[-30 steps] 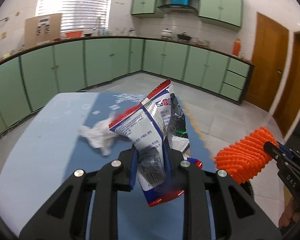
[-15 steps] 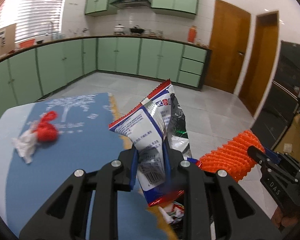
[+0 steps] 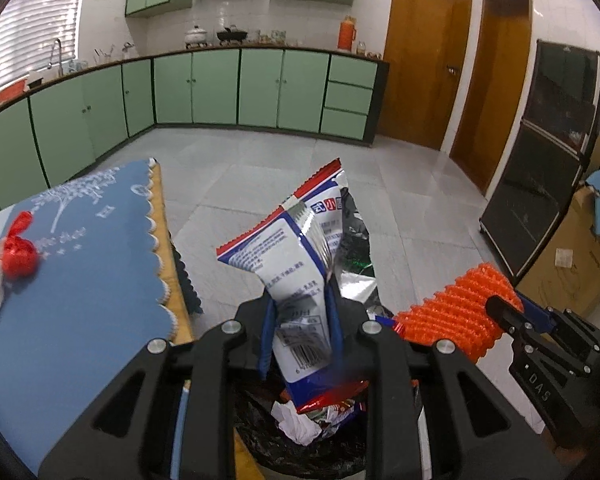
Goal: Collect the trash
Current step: 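Carry the snack bag and orange net over the bin and release both, then move both tools back over the tissue and red bag on the table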
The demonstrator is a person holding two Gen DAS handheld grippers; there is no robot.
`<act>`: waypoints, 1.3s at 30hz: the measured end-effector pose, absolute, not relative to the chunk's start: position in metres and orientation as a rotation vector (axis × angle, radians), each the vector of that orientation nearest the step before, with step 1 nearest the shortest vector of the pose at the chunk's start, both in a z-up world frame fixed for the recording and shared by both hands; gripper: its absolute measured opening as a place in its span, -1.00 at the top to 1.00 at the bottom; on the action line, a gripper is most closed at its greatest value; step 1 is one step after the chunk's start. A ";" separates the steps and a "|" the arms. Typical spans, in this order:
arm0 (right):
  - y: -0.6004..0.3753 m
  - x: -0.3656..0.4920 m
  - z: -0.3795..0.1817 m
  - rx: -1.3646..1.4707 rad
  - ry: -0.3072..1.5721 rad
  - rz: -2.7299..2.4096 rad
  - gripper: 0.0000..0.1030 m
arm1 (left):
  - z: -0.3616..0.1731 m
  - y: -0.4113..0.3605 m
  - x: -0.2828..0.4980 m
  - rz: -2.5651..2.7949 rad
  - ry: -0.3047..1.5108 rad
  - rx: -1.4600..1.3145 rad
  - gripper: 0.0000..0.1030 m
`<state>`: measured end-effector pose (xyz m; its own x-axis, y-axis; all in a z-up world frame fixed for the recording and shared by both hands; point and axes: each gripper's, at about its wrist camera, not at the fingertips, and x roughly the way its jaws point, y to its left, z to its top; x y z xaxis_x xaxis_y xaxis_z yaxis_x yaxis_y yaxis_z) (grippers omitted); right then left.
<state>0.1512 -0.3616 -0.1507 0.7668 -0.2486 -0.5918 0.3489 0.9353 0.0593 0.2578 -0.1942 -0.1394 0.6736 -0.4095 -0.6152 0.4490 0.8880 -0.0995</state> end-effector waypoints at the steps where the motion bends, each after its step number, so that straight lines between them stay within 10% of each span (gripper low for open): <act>1: -0.363 0.152 -0.154 0.171 0.622 -0.331 0.53 | -0.141 -0.196 0.259 -0.485 0.684 0.066 0.52; 20: -0.377 0.162 -0.177 0.194 0.685 -0.371 -0.06 | -0.153 -0.197 0.265 -0.532 0.757 0.034 -0.05; 39: -0.372 0.155 -0.161 0.208 0.642 -0.343 -0.08 | -0.131 -0.164 0.261 -0.471 0.708 0.005 -0.27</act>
<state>0.1552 -0.3718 -0.1607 0.7473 -0.2476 -0.6166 0.3749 0.9233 0.0836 0.2613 -0.1643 -0.1308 0.6595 -0.4147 -0.6269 0.4178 0.8956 -0.1529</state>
